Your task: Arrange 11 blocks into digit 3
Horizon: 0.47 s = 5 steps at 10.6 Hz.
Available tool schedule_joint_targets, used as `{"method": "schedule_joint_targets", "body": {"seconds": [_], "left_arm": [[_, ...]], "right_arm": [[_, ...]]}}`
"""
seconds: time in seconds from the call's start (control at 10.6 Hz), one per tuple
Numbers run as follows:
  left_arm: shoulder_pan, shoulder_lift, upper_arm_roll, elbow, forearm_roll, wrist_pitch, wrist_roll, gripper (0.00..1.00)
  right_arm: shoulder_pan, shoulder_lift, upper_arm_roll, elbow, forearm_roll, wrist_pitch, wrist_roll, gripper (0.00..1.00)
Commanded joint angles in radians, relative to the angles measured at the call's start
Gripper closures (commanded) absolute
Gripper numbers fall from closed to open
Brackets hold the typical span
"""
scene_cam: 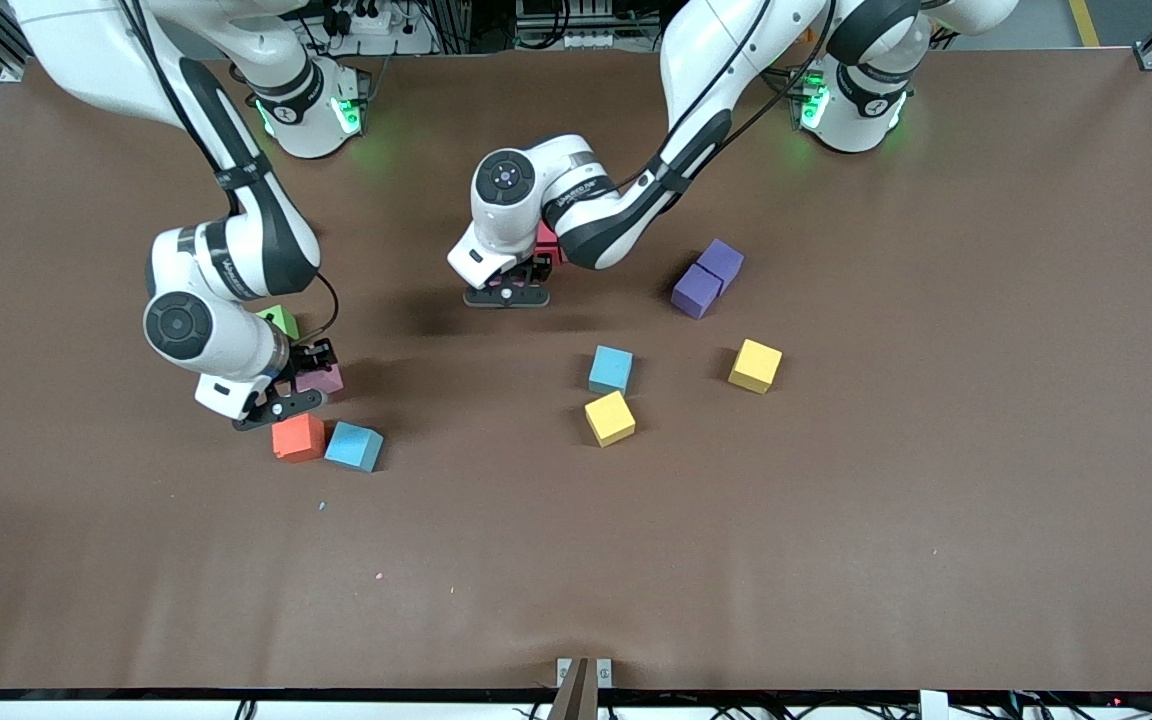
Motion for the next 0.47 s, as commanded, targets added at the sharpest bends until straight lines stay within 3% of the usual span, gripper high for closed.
{"method": "schedule_joint_targets", "body": {"seconds": [0.0, 0.19, 0.38], "left_arm": [[-0.016, 0.009, 0.014, 0.029, -0.016, -0.038, -0.011, 1.0], [-0.007, -0.005, 0.015, 0.033, -0.015, -0.087, -0.011, 1.0], [-0.005, -0.041, 0.066, 0.035, -0.019, -0.139, -0.01, 1.0]], "right_arm": [[0.002, -0.046, 0.003, -0.012, 0.059, -0.045, 0.006, 0.82], [0.002, -0.053, 0.003, -0.012, 0.061, -0.066, 0.009, 0.82], [0.004, -0.044, 0.003, -0.012, 0.061, -0.065, 0.017, 0.82]]}}
